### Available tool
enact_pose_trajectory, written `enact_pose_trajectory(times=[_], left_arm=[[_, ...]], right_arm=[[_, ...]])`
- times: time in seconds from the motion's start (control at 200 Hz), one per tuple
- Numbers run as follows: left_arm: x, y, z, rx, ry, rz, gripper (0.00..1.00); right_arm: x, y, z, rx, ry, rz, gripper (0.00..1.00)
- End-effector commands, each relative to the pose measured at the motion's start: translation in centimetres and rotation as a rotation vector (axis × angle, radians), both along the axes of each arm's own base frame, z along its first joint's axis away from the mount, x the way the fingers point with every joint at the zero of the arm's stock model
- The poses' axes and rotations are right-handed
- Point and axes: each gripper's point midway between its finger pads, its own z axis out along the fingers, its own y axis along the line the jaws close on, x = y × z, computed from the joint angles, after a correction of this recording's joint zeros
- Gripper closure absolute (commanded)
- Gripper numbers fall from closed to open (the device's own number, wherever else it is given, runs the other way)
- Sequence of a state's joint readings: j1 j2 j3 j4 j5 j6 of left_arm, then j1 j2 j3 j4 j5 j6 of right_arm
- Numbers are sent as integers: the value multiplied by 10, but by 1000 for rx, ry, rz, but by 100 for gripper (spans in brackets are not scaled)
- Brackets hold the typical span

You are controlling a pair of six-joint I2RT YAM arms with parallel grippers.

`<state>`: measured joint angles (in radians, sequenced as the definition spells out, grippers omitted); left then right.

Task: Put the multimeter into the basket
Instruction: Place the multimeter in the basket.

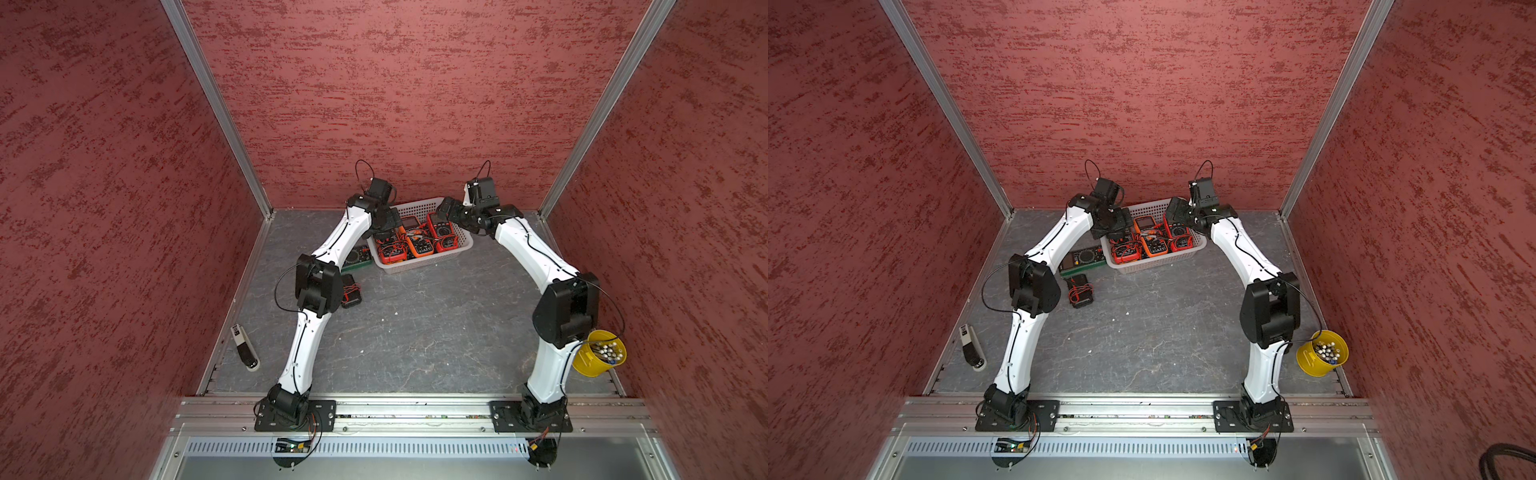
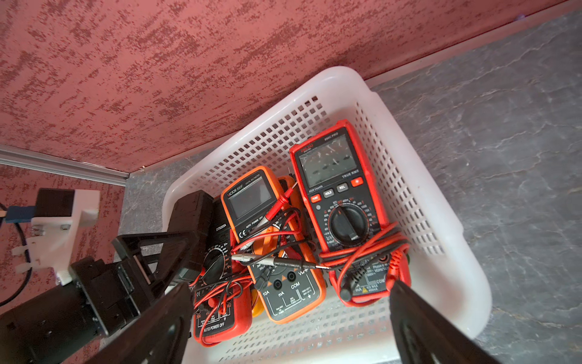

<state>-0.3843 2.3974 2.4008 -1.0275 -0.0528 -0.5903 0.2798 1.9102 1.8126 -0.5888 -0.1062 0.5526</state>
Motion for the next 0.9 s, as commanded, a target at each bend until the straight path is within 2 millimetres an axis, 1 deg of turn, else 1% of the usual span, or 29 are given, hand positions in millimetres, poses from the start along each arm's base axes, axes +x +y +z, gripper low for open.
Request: enact_pose_trajectory(times=[0.0,0.095,0.2,0.301,0.386,0.476,0.581,0.681,0.771,0.892], left_arm=[[-10,9,13,3,10,13,0],[-17,12,40,-13,-35,11,0],[-33,26,68,-14,-85,29,0],[-55,46,81,-10,-107,66,0],[-80,62,82,-17,-103,95,0],[-112,74,72,-23,-73,118,0],[-153,83,45,-35,8,137,0],[-183,89,17,-30,82,160,0],[-199,91,-7,-23,142,176,0],[-204,87,-31,-25,192,160,0]], right_arm=[[-11,-1,25,-2,-45,11,1],[-15,-4,27,-15,-48,11,1],[-20,-8,29,-26,-54,3,1],[-26,-11,31,-33,-58,-4,1],[-29,-13,31,-39,-57,-9,1],[-32,-15,30,-43,-55,-15,1],[-36,-17,28,-47,-51,-23,1],[-37,-18,29,-50,-53,-25,1],[-36,-18,26,-51,-46,-19,1],[-36,-15,21,-47,-31,-6,1]])
